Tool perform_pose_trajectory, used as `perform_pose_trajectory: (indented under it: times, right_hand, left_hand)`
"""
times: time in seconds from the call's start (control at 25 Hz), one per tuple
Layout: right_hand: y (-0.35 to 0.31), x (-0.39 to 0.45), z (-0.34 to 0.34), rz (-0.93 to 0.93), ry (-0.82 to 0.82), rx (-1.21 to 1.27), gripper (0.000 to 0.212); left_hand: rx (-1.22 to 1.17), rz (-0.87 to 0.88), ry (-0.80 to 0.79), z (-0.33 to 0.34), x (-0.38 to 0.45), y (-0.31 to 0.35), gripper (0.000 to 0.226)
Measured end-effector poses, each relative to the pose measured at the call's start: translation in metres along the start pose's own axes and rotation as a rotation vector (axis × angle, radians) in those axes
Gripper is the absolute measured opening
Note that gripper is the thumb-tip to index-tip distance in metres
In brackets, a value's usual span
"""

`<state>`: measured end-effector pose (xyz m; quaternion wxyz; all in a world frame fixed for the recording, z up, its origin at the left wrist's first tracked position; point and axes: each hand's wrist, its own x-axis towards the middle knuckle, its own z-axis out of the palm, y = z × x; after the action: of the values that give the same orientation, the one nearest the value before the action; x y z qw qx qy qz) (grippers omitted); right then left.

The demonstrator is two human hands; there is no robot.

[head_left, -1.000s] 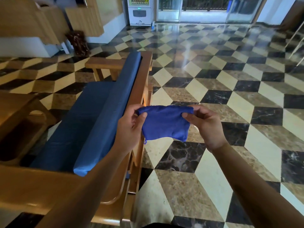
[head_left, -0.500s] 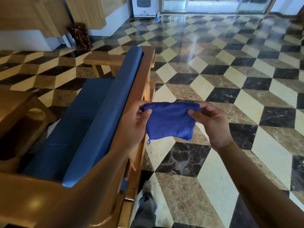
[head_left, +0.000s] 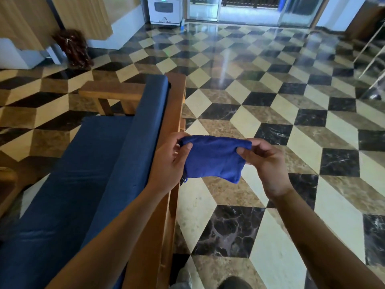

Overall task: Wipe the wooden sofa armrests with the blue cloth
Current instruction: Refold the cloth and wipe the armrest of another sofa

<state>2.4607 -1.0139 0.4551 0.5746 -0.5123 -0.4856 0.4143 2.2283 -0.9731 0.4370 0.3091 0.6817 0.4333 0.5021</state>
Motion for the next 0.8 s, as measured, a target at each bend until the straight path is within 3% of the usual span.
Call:
perform_pose_trajectory:
  times: [0.36,0.8]
  right_hand:
    - [0.022,0.132,-0.005,-0.013,-0.012,0.01,0.018]
    - [0.039,0.342,-0.083,-0.055,-0.056,0.041,0.02]
  left_hand:
    - [0.021,0.011,0.001,0.036,0.12,-0.06,0.015]
    - [0.101,-0.01,0.07,0.138,0.296,-0.092,0.016]
